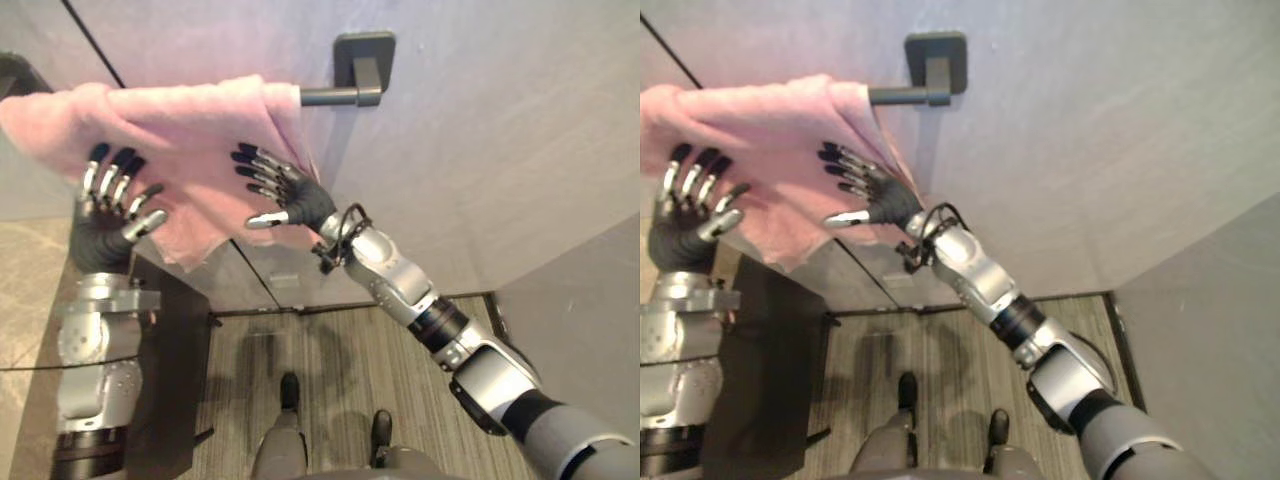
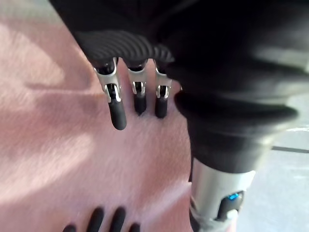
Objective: Organize washtable
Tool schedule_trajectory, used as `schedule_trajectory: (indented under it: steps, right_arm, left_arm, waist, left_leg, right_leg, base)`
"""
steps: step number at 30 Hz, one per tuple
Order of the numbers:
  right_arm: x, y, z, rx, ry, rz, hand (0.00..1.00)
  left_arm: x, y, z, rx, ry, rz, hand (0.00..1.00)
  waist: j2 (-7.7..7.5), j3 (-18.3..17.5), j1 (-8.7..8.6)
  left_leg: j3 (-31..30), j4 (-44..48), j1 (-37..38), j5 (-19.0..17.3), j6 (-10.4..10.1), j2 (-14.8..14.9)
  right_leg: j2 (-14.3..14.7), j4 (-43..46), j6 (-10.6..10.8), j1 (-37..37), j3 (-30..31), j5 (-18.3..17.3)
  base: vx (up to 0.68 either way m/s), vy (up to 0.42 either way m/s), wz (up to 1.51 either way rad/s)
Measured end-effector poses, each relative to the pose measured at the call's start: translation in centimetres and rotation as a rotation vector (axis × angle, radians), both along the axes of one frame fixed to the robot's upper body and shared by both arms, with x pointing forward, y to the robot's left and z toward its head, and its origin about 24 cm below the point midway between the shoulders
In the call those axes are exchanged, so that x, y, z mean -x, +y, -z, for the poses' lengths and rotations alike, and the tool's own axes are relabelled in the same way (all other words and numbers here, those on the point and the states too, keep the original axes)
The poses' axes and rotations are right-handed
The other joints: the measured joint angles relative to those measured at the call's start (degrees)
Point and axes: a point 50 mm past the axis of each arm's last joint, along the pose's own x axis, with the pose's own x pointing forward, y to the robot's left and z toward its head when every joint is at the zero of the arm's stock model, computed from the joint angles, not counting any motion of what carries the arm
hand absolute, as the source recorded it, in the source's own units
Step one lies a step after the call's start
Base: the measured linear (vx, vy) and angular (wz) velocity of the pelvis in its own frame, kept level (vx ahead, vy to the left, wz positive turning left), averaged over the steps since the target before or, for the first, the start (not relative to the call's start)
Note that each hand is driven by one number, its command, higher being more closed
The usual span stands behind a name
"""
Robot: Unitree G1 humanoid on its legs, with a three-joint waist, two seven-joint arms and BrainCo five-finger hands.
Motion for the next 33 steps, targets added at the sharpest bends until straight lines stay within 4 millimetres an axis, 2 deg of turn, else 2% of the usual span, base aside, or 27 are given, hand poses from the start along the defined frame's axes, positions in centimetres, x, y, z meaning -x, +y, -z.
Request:
schedule_trajectory:
  steps: [1, 3, 6, 8, 9, 12, 21, 28, 33]
  right_arm:
    - [-0.2, -0.5, 0.1, 0.007, 0.0, 0.012, 0.0]
    - [-0.3, -0.9, 0.2, -0.001, 0.008, 0.016, 0.0]
    - [-0.2, -0.8, 0.1, -0.033, 0.027, 0.001, 0.0]
    - [-0.3, -0.8, 0.1, -0.046, 0.036, -0.003, 0.0]
    - [-0.3, -0.9, 0.1, -0.053, 0.042, -0.005, 0.0]
    - [-0.7, -1.8, 0.0, -0.05, 0.04, 0.017, 0.0]
    - [-1.0, -2.8, 0.3, -0.048, 0.052, 0.032, 0.0]
    - [-1.1, -4.8, 0.9, -0.057, 0.06, 0.069, 0.0]
    - [-1.1, -5.2, 1.4, -0.053, 0.076, 0.08, 0.0]
  left_arm:
    - [-0.7, 0.5, -0.2, -0.016, 0.011, -0.003, 0.0]
    - [-2.8, 1.1, 0.5, 0.006, 0.06, -0.025, 0.0]
    - [-5.3, -0.1, 2.2, 0.059, 0.134, -0.013, 0.0]
    - [-5.5, -0.3, 2.2, 0.046, 0.141, -0.009, 0.0]
    - [-5.5, -0.4, 2.4, 0.037, 0.148, -0.01, 0.0]
    - [-5.6, -0.2, 2.7, 0.039, 0.163, -0.028, 0.0]
    - [-5.7, 0.3, 4.0, 0.066, 0.223, -0.058, 0.0]
    - [-5.2, 1.0, 5.2, 0.101, 0.256, -0.094, 0.0]
    - [-4.9, 1.9, 5.0, 0.116, 0.243, -0.127, 0.0]
  waist:
    - [0.01, 0.0, 0.26]
    - [0.0, 0.0, 0.36]
    - [-0.39, 0.0, -0.09]
    - [-0.62, 0.1, -0.49]
    - [-0.62, 0.1, -1.24]
    - [-0.63, 0.1, -1.31]
    - [-0.8, 0.0, -1.31]
    - [-0.94, 0.0, -1.48]
    - [-1.25, -0.1, -1.51]
  left_leg:
    - [0.0, 0.0, 0.0, -0.1, -0.1, 0.1]
    - [0.1, 0.0, -0.2, -0.1, -0.1, 0.4]
    - [0.8, 0.2, -0.1, 0.0, -0.1, 0.5]
    - [1.4, 0.3, 0.0, 0.0, -0.1, 0.6]
    - [1.4, 0.3, 0.1, 0.0, 0.0, 0.6]
    - [1.5, 0.1, 0.4, 0.0, 0.0, 0.8]
    - [2.4, 0.0, 0.9, 0.0, 0.0, 0.8]
    - [2.9, 0.0, 1.9, 0.0, 0.0, 0.9]
    - [3.5, 0.0, 2.1, 0.0, 0.0, 0.9]
  right_leg:
    - [0.0, -0.2, -0.1, 0.0, 0.1, 0.1]
    - [0.2, -1.0, -0.1, 0.1, 0.2, 0.8]
    - [0.2, -1.2, 0.0, 0.1, 1.3, 1.4]
    - [0.2, -1.2, 0.0, -0.1, 1.9, 1.7]
    - [0.2, -1.2, 0.0, 0.0, 1.9, 1.8]
    - [0.4, -1.2, -0.1, 0.2, 2.1, 1.9]
    - [0.4, -1.9, 0.1, 0.4, 3.1, 2.7]
    - [0.4, -2.0, 0.1, 1.2, 3.5, 2.8]
    - [0.4, -2.4, 0.2, 1.2, 4.1, 3.4]
  base:
    - [-0.05, 0.005, -0.02]
    - [-0.03, 0.002, -0.05]
    - [-0.01, 0.004, -0.17]
    - [0.0, 0.005, -0.17]
    - [-0.03, 0.003, -0.07]
    - [-0.03, -0.002, -0.03]
    - [-0.02, 0.002, -0.05]
    - [0.0, 0.0, -0.01]
    - [-0.01, 0.002, -0.07]
